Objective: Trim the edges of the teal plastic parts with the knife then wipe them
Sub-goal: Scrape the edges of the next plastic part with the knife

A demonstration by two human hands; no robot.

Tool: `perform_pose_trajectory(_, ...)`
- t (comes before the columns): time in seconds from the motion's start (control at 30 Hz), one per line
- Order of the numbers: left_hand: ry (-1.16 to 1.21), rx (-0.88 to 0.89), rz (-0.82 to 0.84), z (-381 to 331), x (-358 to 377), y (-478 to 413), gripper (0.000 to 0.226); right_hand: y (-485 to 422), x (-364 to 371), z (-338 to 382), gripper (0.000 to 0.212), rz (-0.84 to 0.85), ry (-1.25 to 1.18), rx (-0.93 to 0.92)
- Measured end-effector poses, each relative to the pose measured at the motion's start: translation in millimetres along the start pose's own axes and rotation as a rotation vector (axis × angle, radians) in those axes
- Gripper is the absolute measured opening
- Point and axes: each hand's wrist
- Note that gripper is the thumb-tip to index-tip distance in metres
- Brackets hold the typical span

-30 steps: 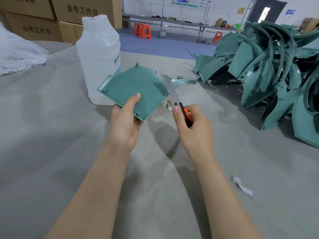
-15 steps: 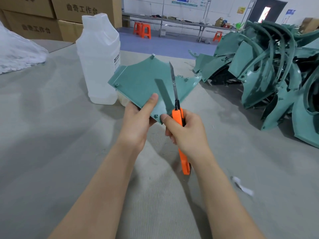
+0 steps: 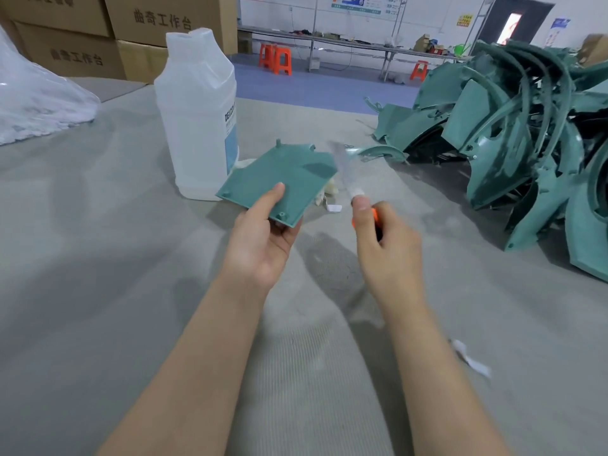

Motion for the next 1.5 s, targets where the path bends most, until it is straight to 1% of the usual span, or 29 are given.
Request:
perform_pose_trajectory(0.13, 0.032, -0.100, -0.029, 1, -1, 0, 0.008, 7, 9, 4, 0.052, 0.022, 0.035, -0.072)
perform_pose_trajectory(0.27, 0.059, -0.168, -0.031, 2, -3, -2, 0.017, 8, 10, 4, 0.053, 0.019, 0.051, -0.094)
perform_pose_trajectory(0.37, 0.092, -0.206, -0.043, 3, -3, -2, 0.011, 9, 12, 5, 0.052, 0.055, 0.062, -0.105)
perform_pose_trajectory(0.5, 0.116, -0.218, -0.093, 5, -4, -4, 0.008, 10, 15, 7, 0.052, 0.109, 0.091, -0.115)
perform_pose_trajectory(0.67, 0.126, -0.206, -0.084, 6, -6, -7, 0.021, 12, 15, 6, 0.050, 0.172, 0.052, -0.126)
perform_pose_trajectory(0.8, 0.120, -0.231, -0.056, 4, -7, -8, 0.016, 15, 16, 10, 0.050, 0.246, 0.078, -0.171)
perform_pose_trajectory(0.9, 0.136, -0.257, -0.046, 1, -7, -9, 0.016, 17, 16, 12, 0.052, 0.286, 0.058, -0.206)
perform_pose_trajectory(0.97, 0.139, -0.255, -0.048, 0, -8, -9, 0.016, 18, 15, 13, 0.051, 0.282, 0.006, -0.205)
perform_pose_trajectory(1.03, 0.135, -0.232, -0.069, 0, -6, -8, 0.014, 16, 13, 12, 0.051, 0.219, -0.037, -0.157)
perform_pose_trajectory(1.1, 0.162, -0.206, -0.089, 0, -6, -7, 0.010, 12, 12, 10, 0.051, 0.146, -0.026, -0.102)
perform_pose_trajectory(1.17, 0.163, -0.201, -0.091, 0, -5, -6, 0.007, 10, 11, 8, 0.050, 0.116, 0.024, -0.079)
perform_pose_trajectory(1.3, 0.107, -0.186, -0.106, 0, -4, -5, 0.009, 9, 12, 6, 0.049, 0.126, 0.085, -0.086)
perform_pose_trajectory(1.5, 0.035, -0.069, -0.139, -3, -4, -8, 0.005, 9, 13, 4, 0.050, 0.150, 0.082, -0.103)
Point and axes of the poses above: each hand's wrist, its own y-axis away from the middle knuckle, its own x-axis out of the palm, z = x × y, and after that the axes turned 7 degrees about -z, right-handed
